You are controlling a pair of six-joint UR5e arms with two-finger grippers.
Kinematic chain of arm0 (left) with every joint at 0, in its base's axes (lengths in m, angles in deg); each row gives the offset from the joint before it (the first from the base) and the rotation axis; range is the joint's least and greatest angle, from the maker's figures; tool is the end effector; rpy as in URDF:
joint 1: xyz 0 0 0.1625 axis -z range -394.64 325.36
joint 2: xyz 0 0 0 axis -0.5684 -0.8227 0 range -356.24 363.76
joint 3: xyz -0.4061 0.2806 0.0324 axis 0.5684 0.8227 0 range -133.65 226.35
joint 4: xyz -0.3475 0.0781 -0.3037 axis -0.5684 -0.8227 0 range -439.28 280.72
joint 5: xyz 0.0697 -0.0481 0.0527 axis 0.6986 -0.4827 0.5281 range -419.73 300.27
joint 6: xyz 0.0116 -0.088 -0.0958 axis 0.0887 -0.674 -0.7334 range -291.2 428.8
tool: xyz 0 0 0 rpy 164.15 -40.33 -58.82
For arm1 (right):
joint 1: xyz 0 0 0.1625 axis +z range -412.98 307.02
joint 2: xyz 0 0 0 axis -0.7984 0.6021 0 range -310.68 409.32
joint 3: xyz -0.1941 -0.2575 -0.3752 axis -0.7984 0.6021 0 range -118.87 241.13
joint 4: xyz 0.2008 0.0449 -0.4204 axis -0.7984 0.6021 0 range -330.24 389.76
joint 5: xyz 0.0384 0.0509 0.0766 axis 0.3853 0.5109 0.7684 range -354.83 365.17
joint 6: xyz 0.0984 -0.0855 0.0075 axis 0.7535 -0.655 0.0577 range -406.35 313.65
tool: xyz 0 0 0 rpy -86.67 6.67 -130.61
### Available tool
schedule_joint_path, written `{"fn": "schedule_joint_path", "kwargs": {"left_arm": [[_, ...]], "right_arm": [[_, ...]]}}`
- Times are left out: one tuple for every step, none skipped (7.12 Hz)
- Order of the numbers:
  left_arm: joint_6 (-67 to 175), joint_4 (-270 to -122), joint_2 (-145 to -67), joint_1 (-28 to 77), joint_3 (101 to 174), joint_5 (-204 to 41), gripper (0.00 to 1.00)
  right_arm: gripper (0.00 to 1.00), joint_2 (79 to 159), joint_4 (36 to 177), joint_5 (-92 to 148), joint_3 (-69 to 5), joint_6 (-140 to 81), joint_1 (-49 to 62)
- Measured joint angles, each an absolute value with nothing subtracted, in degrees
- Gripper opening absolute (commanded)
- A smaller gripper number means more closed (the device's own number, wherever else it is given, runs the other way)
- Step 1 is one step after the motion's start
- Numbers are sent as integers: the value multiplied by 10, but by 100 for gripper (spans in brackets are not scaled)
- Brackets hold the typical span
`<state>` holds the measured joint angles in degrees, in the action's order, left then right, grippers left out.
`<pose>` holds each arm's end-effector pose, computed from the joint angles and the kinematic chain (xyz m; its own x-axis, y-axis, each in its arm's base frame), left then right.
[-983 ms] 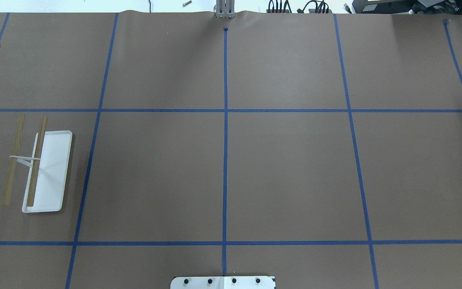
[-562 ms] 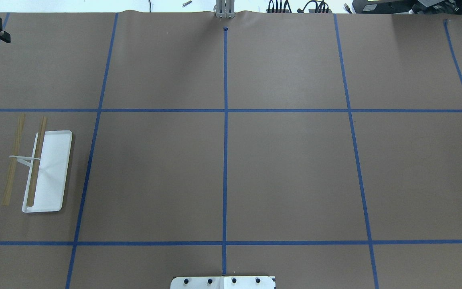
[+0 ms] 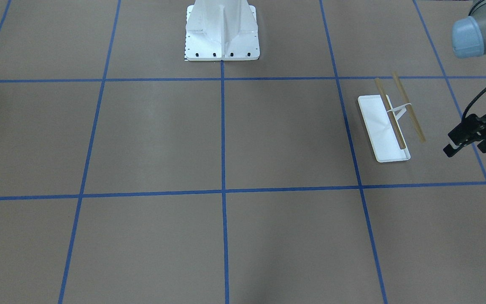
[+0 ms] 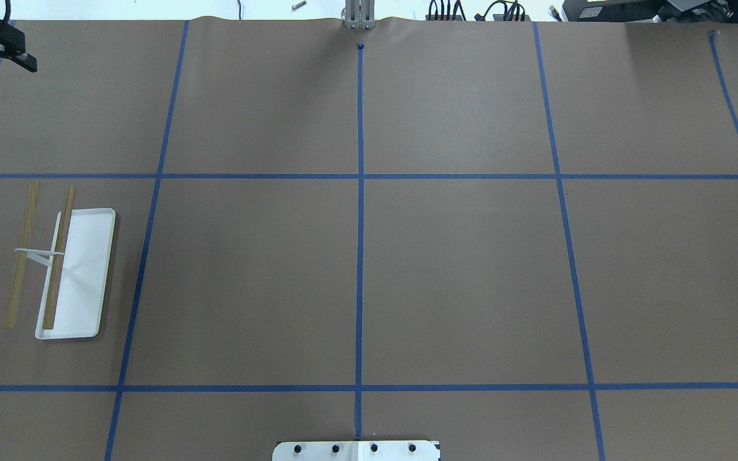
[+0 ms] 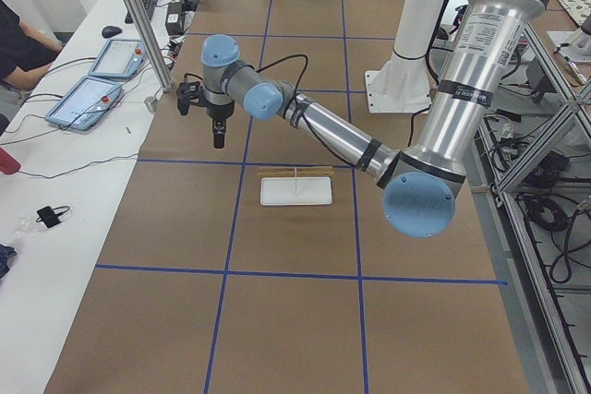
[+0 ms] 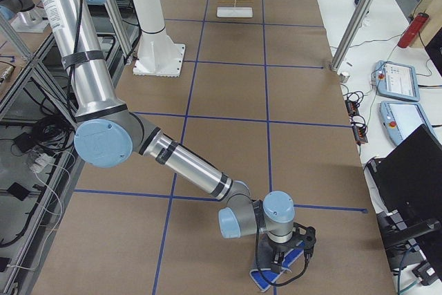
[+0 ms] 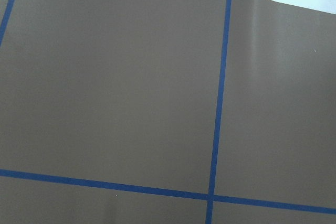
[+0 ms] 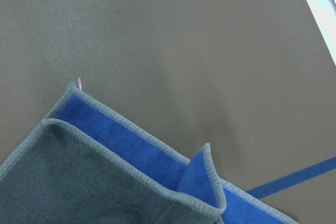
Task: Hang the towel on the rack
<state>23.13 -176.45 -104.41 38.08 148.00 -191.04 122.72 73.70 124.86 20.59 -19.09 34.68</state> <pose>0.1578 -0.6654 0.4279 0.5884 -0.1248 -0.7989 0.2629 0.9639 0.0430 0.0424 -0.6434 0.9677 0.7857 0.3136 0.5333 -0.3602 0.9327 -0.0178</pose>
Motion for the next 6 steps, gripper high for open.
{"fn": "schedule_joint_path", "kwargs": {"left_arm": [[231,-1765,-1044,381,1480,-1910,99],[231,-1765,-1044,380,1480,-1910,99],[231,-1765,-1044,380,1479,-1910,99],[227,-1766,-1045,379,1479,-1910,99],[210,-1769,-1050,373,1480,-1910,99],[181,-1776,-1061,360,1480,-1910,99]], "right_arm": [[0,1227,737,1249,208,-183,344],[0,1226,736,1249,208,-179,341],[0,1223,736,1250,208,-177,338],[0,1220,736,1251,207,-176,336],[0,1213,737,1254,206,-169,336],[0,1205,737,1271,205,-156,335]]}}
